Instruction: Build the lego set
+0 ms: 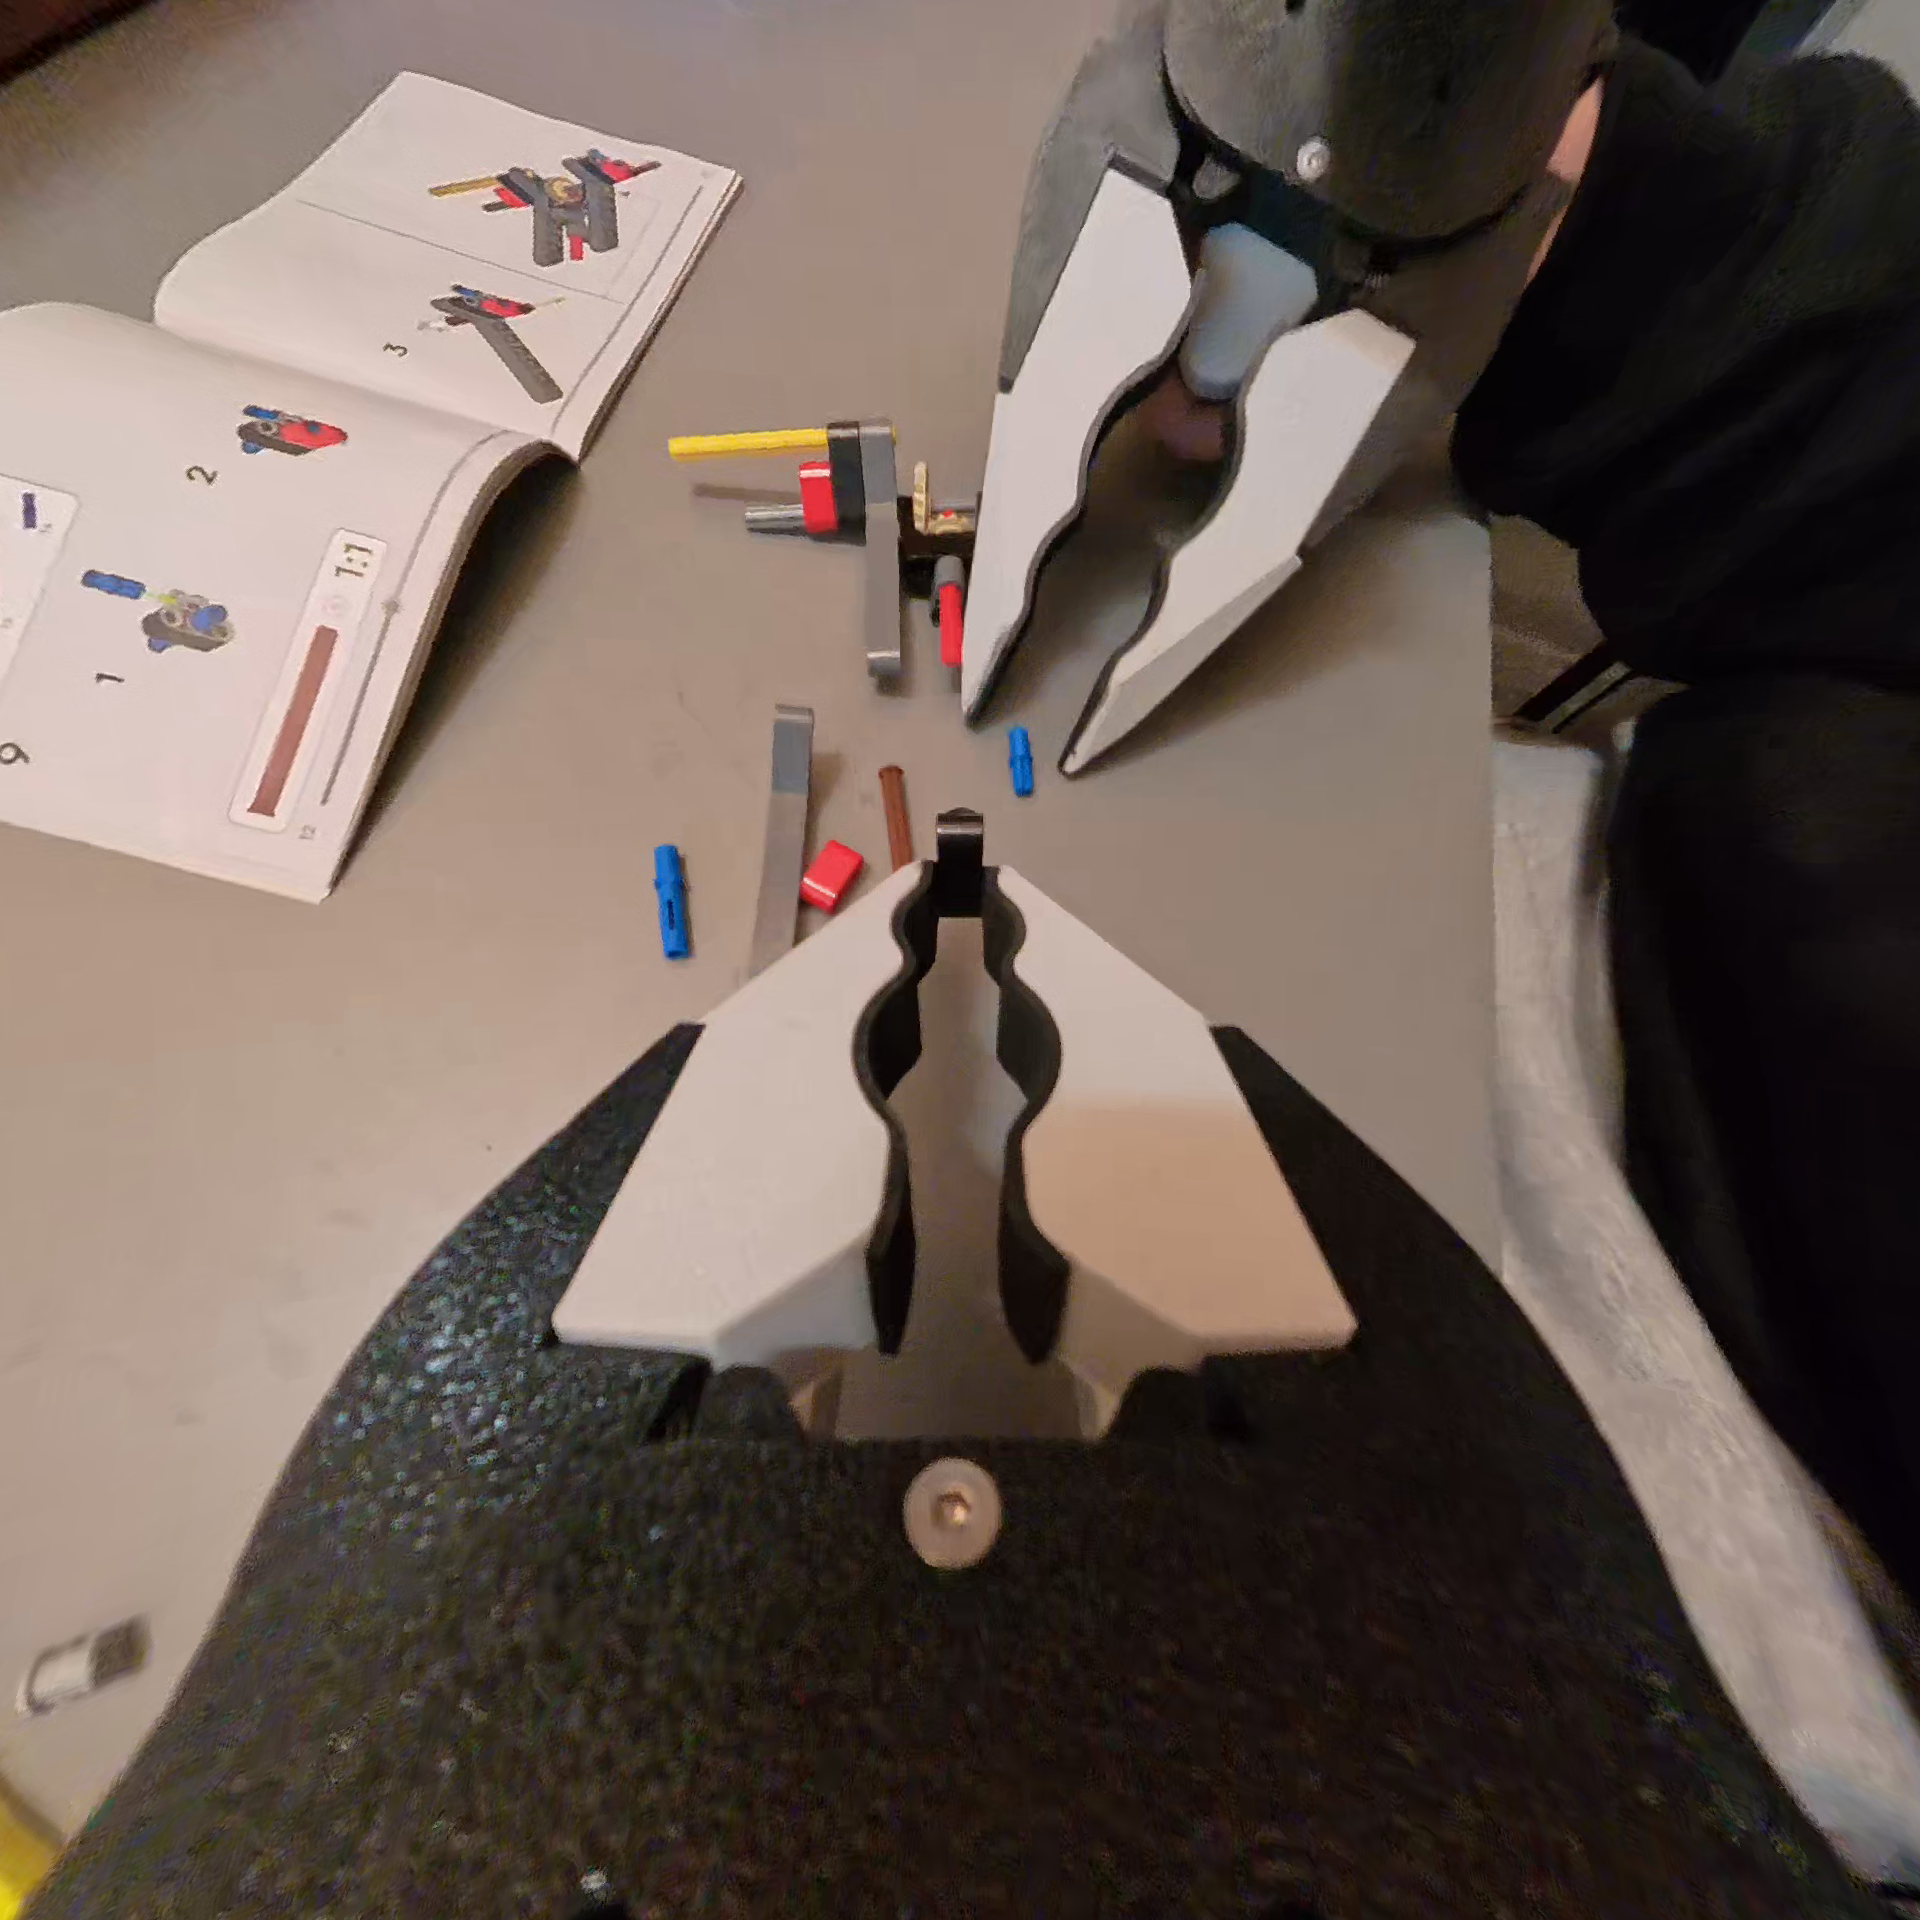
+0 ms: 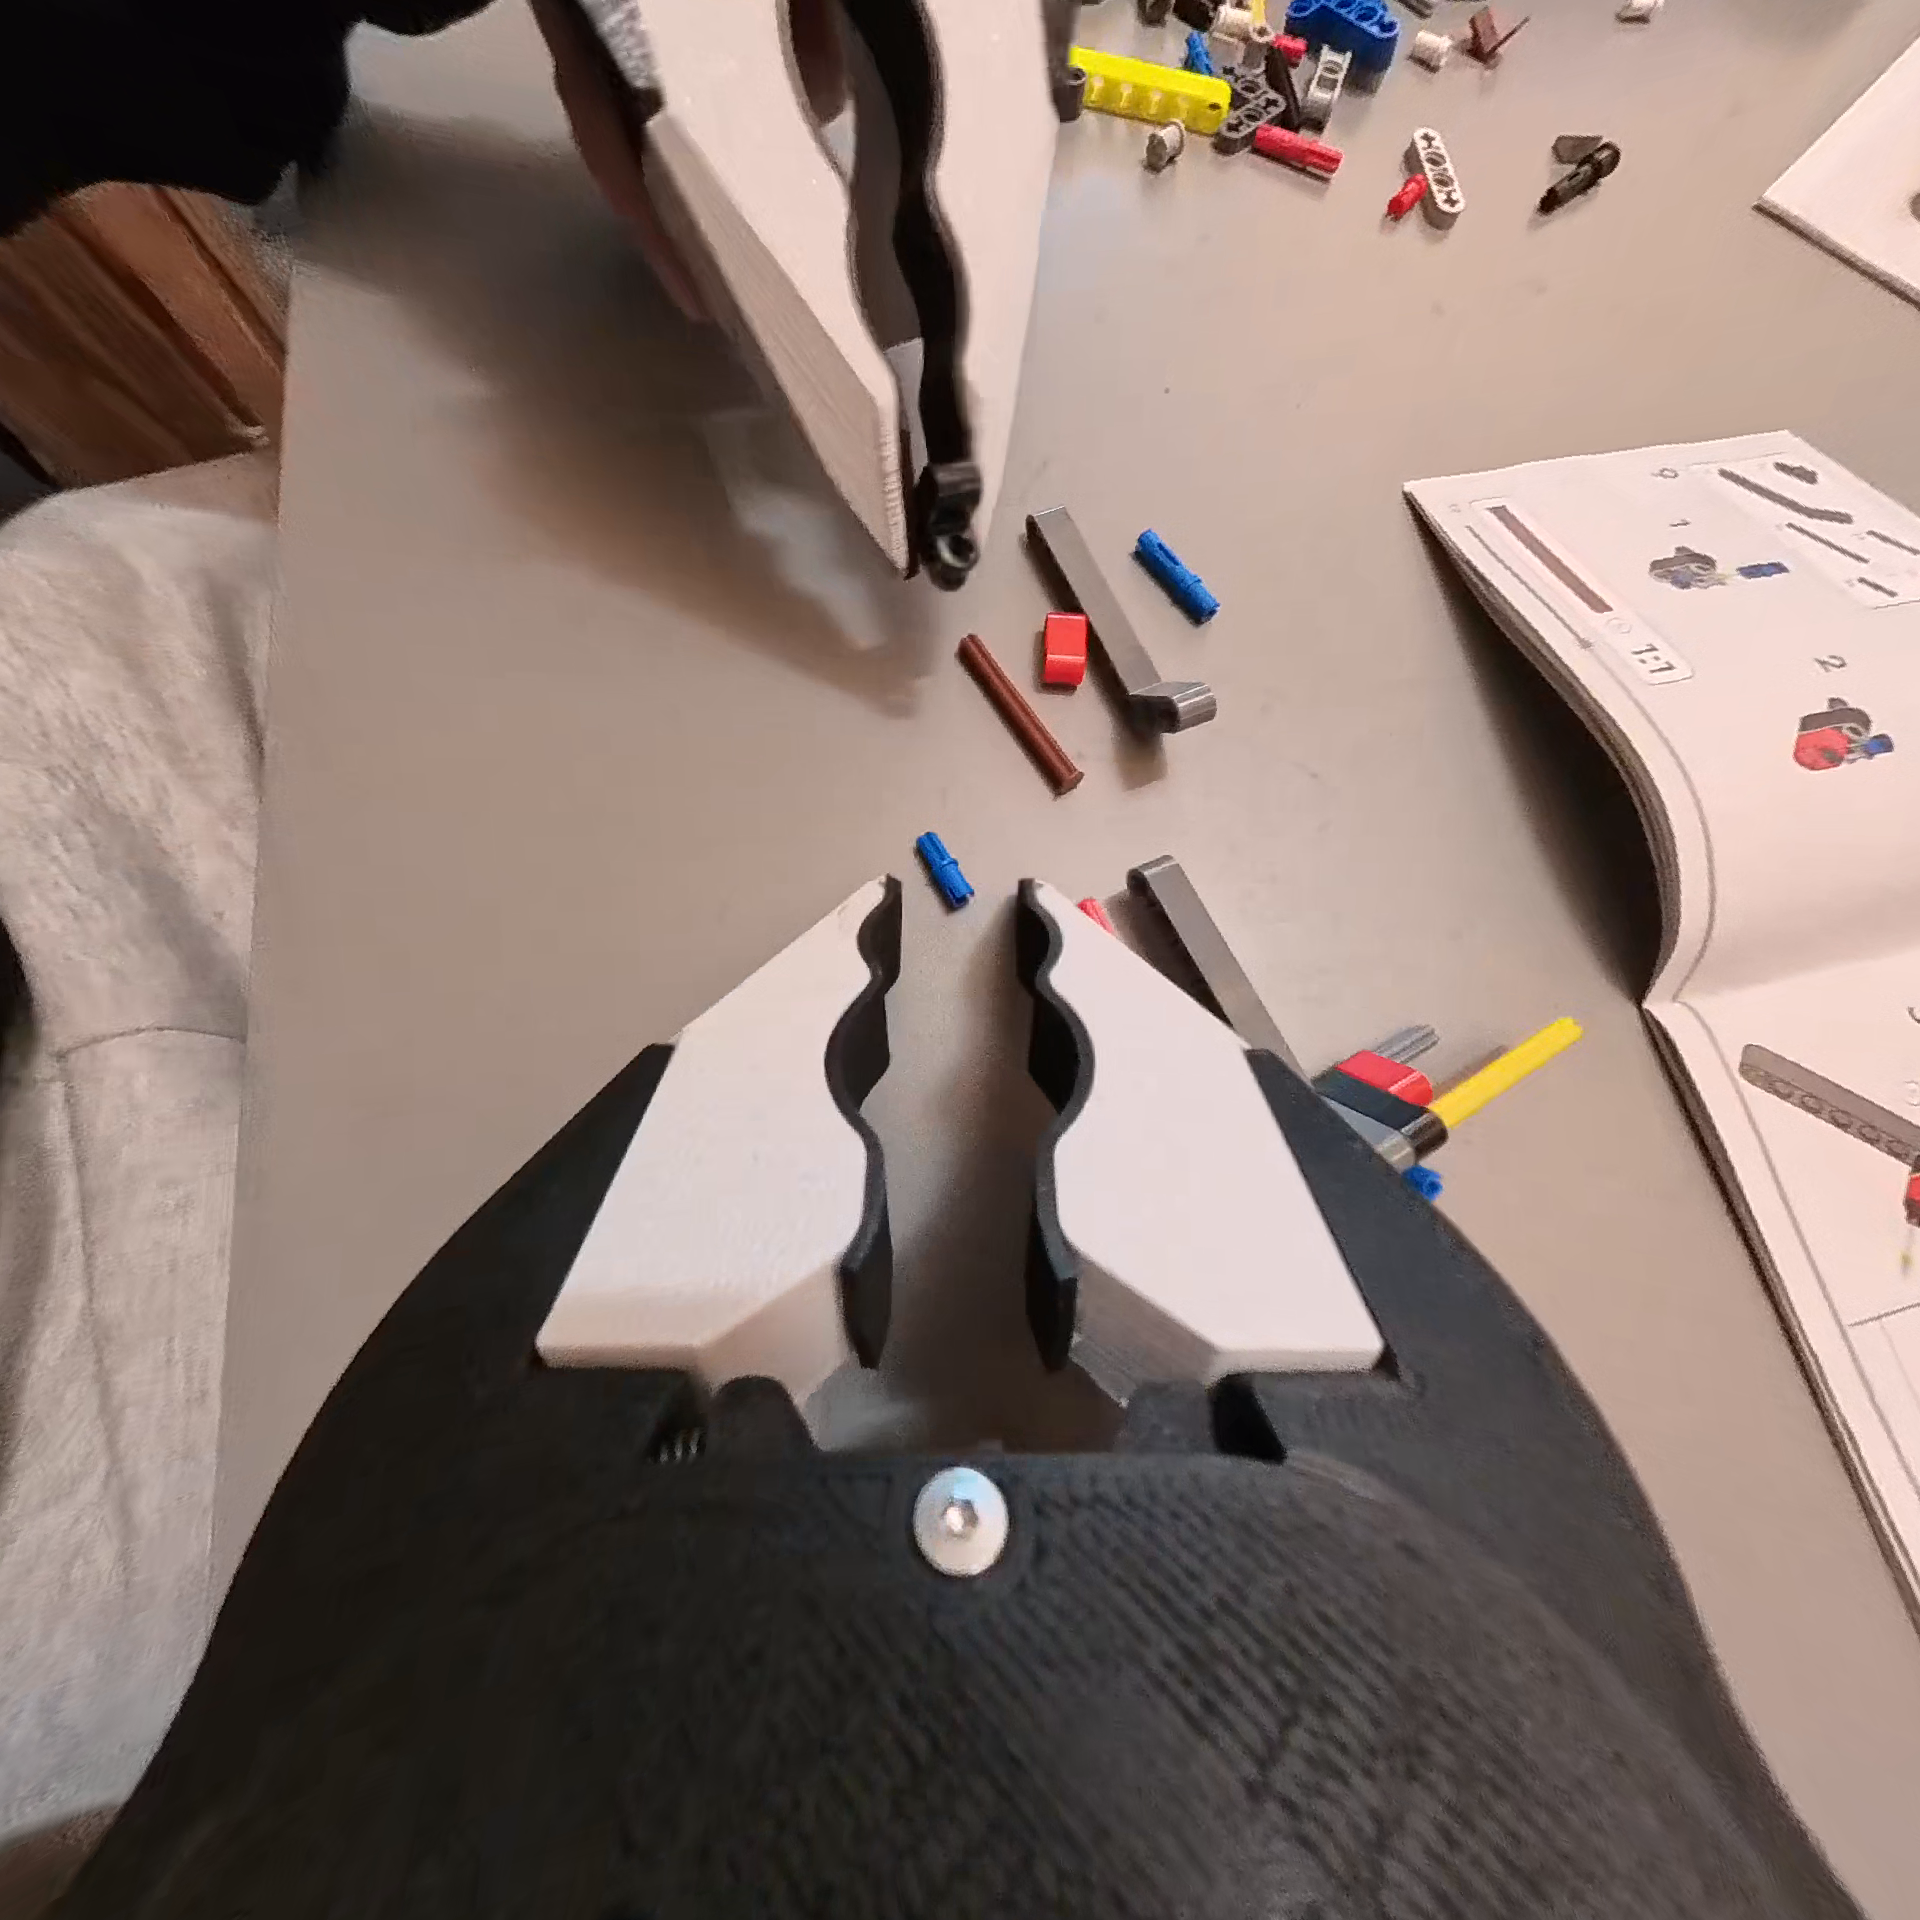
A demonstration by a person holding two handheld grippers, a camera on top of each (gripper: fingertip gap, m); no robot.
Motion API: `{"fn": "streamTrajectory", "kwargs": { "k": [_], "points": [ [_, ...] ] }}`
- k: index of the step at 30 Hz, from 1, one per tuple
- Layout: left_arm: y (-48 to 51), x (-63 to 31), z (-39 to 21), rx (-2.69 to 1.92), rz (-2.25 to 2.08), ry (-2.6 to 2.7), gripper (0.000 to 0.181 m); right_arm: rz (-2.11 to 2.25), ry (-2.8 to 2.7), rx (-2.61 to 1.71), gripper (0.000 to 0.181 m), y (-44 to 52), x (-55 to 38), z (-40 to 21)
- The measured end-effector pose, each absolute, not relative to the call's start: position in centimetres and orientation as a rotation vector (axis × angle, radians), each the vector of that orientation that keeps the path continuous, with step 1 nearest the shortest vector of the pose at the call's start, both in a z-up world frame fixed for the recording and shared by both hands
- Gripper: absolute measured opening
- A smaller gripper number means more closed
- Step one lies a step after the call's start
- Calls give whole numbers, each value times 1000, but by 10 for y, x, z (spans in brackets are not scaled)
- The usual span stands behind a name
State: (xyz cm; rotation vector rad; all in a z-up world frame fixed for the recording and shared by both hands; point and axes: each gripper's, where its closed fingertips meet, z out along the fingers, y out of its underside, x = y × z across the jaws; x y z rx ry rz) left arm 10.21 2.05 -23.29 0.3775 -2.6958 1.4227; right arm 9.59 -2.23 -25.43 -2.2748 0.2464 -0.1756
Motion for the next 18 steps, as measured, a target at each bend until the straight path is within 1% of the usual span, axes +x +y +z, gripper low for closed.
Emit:
{"fn": "streamTrajectory", "kwargs": {
  "k": [1, 3, 5, 9, 13, 17, 18],
  "points": [
    [19, 103, -231, 372, 1442, -2664, 5, -190, 238, -2275, 20, -23, 96, -254],
    [15, 102, -226, 360, 1465, -2588, 5, -222, 240, -2273, 24, -24, 98, -254],
    [13, 104, -224, 367, 1470, -2574, 5, -285, 275, -2266, 35, -27, 105, -253],
    [4, 100, -227, 314, 1474, -2565, 6, -326, 294, -2261, 41, -33, 109, -252],
    [2, 100, -235, 285, 1425, -2640, 6, -302, 234, -2265, 38, -33, 102, -252],
    [-1, 93, -240, 201, 1364, -2674, 5, -242, 126, -2272, 28, -29, 96, -253],
    [-1, 91, -242, 193, 1353, -2673, 5, -236, 104, -2272, 28, -28, 98, -253]
  ]
}}
